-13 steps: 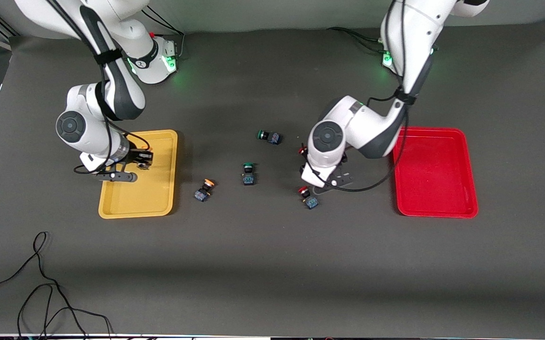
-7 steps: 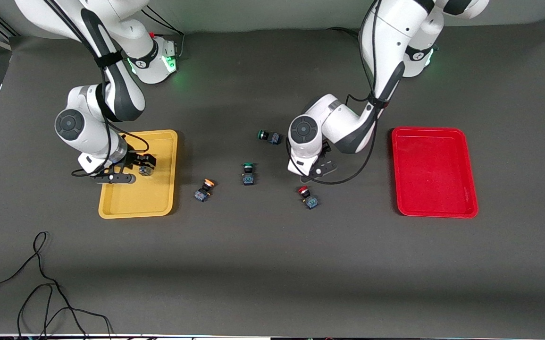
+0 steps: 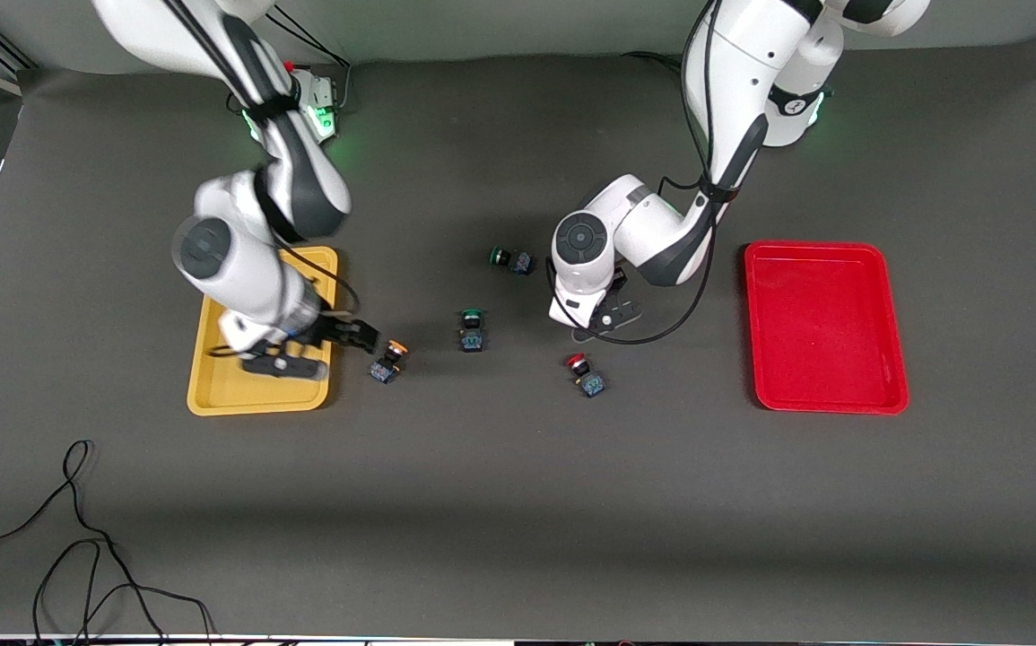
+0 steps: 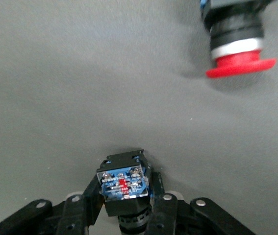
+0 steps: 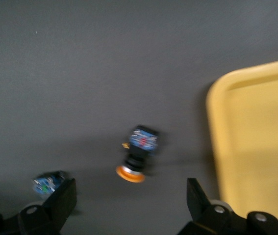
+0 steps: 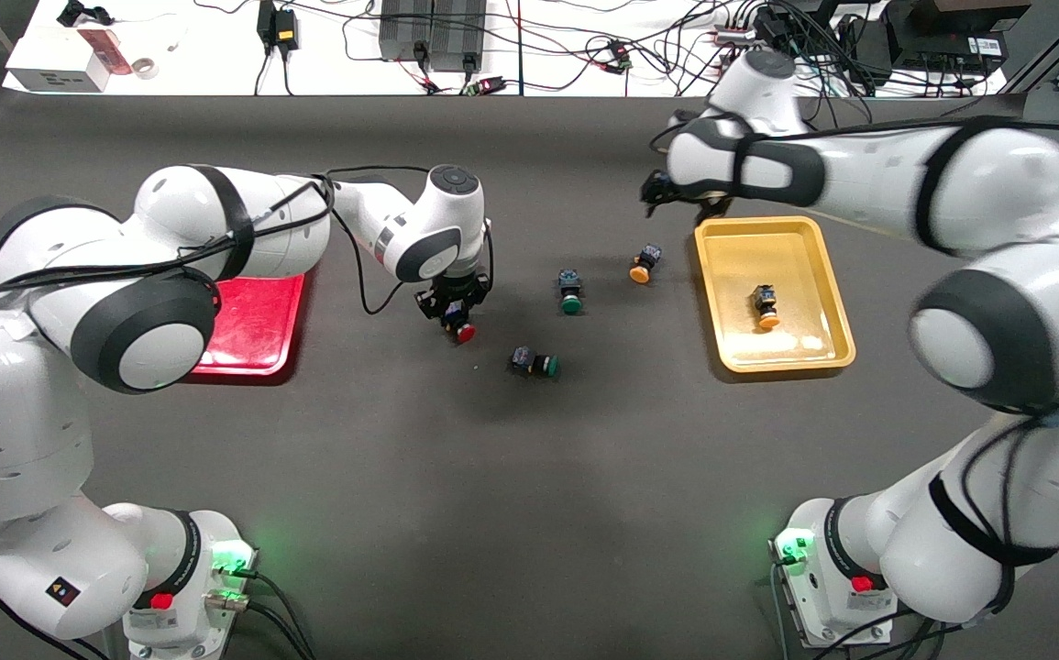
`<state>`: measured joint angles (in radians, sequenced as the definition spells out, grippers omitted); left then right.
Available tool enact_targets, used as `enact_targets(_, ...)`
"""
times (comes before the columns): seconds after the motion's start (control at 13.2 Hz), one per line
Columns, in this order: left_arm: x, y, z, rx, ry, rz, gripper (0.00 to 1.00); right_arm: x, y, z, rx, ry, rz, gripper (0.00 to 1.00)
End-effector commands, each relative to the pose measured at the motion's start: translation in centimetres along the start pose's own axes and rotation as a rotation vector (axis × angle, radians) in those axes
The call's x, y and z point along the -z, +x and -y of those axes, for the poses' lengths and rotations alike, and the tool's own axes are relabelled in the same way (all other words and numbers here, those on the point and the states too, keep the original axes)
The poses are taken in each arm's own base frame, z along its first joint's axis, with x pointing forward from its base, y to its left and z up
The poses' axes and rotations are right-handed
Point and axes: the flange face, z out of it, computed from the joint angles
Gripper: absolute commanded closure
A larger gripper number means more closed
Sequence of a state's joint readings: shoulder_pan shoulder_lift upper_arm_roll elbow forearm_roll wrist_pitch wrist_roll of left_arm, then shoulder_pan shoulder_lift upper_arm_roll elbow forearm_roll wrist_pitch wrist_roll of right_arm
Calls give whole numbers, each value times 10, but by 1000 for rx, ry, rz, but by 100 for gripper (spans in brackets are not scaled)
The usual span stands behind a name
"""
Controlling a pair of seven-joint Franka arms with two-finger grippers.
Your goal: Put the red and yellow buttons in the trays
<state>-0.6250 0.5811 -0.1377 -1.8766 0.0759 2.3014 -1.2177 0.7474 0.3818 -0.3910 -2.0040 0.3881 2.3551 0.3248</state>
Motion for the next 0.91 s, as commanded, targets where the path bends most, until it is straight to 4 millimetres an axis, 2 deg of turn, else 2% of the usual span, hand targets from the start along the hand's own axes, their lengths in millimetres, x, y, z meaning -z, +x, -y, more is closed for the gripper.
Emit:
enact_targets(0.0, 37, 7, 15, 39, 13, -27, 100, -55, 13, 18, -71, -4, 11, 0)
enact_targets(0.15, 61, 24, 30, 65, 29, -25, 100, -88, 11, 15, -88, -34, -10, 0)
enact_targets(0.23, 76, 43, 46, 80, 45, -17, 100, -97, 10, 15, -93, -42, -13, 0)
enact_targets(0.3, 92, 63, 66, 75, 62, -6, 100, -101, 10, 14, -91, -46, -19, 16)
enact_targets(0.45, 124, 119, 122, 91, 81, 23, 100, -108, 9, 12, -87, -55, -15, 71)
enact_targets(0.53, 136, 146, 151, 98, 78, 33, 100, -109, 9, 12, -82, -57, -13, 89)
enact_targets(0.6, 138, 175, 183, 91, 74, 50, 100, -107, 10, 12, -80, -54, -14, 100)
enact_targets(0.75, 130, 223, 238, 94, 91, 54, 100, -96, 10, 13, -79, -42, -13, 100)
enact_targets(0.83, 123, 245, 269, 94, 107, 52, 100, -79, 10, 14, -77, -26, -9, 100)
